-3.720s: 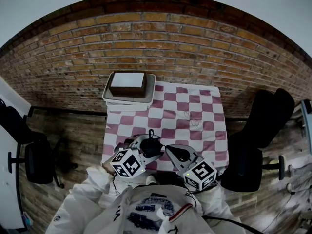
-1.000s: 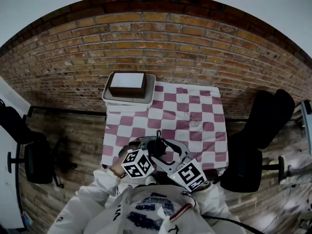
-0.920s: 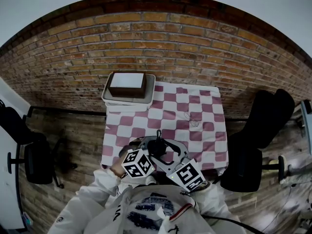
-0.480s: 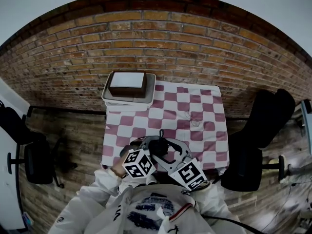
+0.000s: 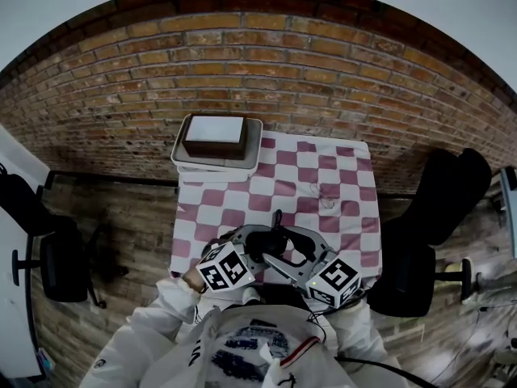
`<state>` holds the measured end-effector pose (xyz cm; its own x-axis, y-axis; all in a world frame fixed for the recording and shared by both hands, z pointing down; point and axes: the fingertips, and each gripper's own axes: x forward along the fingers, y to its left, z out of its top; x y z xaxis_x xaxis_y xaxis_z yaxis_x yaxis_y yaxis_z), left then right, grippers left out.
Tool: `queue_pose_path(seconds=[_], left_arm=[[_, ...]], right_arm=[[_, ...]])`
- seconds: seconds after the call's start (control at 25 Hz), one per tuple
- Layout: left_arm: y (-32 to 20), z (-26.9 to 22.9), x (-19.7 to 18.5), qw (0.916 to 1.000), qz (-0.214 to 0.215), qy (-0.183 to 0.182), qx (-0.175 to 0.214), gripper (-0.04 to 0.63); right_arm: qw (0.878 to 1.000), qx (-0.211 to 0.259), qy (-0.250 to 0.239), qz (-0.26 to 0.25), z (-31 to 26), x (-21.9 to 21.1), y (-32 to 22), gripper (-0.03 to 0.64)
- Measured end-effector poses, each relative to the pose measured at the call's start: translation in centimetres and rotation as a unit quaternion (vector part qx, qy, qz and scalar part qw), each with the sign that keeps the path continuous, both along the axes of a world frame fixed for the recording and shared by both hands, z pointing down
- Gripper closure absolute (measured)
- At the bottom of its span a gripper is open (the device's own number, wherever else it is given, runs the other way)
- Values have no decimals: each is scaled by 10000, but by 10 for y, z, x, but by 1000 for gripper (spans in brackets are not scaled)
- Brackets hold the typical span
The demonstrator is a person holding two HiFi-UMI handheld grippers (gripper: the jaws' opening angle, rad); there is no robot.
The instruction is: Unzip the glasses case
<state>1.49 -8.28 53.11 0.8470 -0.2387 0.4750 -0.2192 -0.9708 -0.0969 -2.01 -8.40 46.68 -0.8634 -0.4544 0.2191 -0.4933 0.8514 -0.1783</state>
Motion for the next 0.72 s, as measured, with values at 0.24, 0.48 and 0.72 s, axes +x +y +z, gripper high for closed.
queue_pose_path(seconds=[0.24, 0.48, 0.72], left_arm=[[2, 0, -2, 9993, 17, 228, -305, 341], [4, -2, -1, 9977, -4, 458, -498, 340], [7, -8, -3, 9953, 62, 707, -656, 339]], right_arm=[[9983, -318, -498, 16, 1, 3, -3, 344], [9981, -273, -540, 71, -1, 3, -3, 347], [9898, -793, -1169, 186, -1, 12, -6, 351]])
